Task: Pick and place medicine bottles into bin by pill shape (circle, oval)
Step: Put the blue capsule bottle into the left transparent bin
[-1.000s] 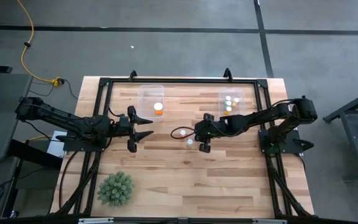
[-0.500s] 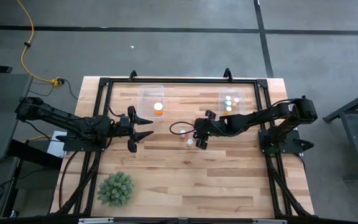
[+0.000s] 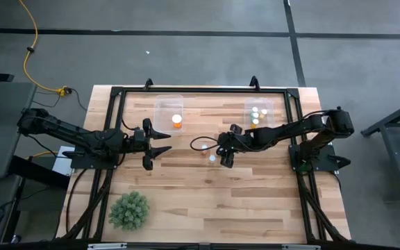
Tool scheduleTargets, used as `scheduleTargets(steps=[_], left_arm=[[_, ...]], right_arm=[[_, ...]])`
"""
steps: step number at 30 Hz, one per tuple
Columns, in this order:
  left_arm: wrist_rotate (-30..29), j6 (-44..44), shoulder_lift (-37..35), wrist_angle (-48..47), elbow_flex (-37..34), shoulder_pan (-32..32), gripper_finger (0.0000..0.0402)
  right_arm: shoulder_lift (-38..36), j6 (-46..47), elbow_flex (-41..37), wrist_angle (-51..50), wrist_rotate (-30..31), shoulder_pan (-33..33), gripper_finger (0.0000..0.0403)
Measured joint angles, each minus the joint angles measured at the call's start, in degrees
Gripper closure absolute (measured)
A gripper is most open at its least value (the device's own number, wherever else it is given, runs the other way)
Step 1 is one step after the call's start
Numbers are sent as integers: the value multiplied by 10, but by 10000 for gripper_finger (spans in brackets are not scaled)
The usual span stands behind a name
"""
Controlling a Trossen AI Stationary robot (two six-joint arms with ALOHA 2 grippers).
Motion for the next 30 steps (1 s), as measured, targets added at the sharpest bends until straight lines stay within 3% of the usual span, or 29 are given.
scheduleTargets(steps=[9,15,30], left_arm=[[0,-5,0,0,0,0,206],[0,-5,0,0,0,0,206],[0,-5,0,1,0,0,206]], right_arm=[[8,34,0,-22,-3,-8,189],[26,25,0,-13,-29,-10,189],[29,8,0,0,-28,-20,201]])
